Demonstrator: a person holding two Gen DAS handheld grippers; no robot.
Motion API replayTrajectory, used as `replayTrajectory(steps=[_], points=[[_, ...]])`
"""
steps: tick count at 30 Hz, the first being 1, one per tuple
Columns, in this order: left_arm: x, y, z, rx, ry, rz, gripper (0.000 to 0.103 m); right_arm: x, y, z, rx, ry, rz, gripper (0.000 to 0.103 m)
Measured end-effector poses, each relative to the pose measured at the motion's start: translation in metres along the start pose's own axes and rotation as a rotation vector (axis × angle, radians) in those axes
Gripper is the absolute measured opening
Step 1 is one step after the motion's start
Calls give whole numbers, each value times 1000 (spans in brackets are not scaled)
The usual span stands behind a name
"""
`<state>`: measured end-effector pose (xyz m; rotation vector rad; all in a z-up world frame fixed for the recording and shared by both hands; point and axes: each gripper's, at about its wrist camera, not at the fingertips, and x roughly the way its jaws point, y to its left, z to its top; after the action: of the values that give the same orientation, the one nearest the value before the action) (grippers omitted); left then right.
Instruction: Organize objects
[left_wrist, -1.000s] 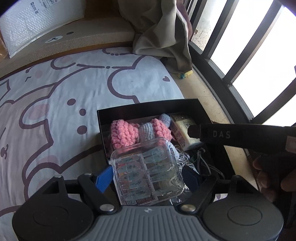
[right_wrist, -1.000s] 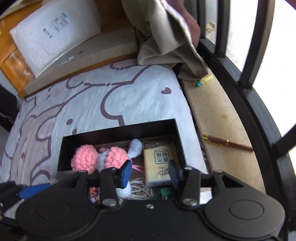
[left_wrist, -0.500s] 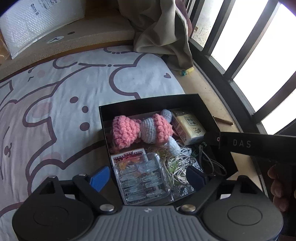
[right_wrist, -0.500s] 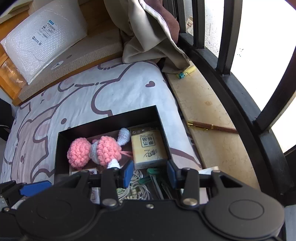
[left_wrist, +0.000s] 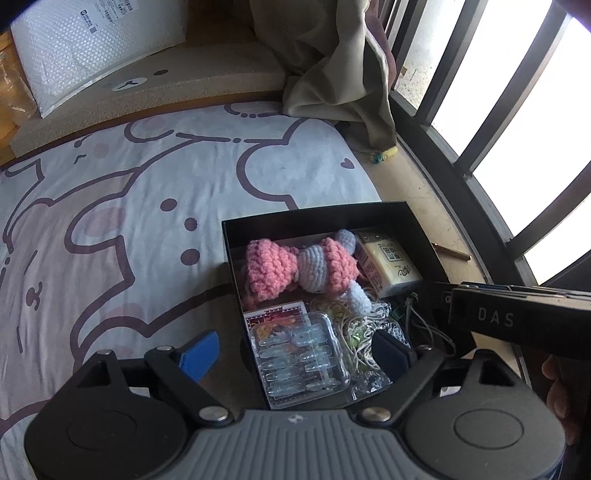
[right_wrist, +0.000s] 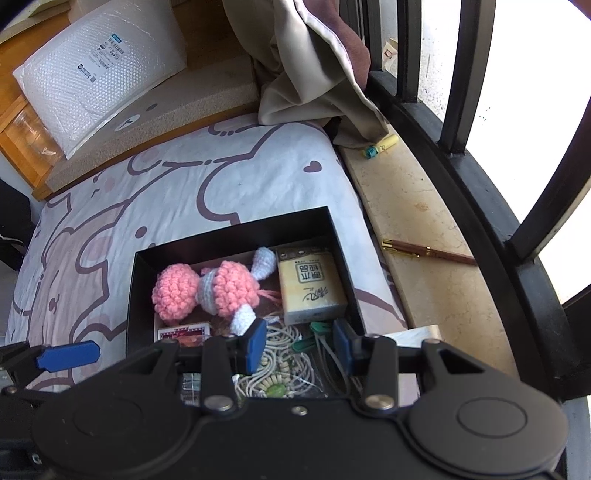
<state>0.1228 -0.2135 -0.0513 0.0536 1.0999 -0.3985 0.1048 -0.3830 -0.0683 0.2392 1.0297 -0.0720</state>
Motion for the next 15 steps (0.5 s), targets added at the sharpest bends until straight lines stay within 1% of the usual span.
replayTrajectory(steps=[4, 10, 15], points=[[-10, 5, 2, -17, -20, 9, 90, -11, 0, -1, 16, -19, -9, 42], [-31, 13, 5, -39, -63, 34, 90, -35, 5, -2, 9, -75, -25, 42], [-50, 15, 4, -8, -106, 78, 90, -54, 8, -7, 1, -109, -34, 43]])
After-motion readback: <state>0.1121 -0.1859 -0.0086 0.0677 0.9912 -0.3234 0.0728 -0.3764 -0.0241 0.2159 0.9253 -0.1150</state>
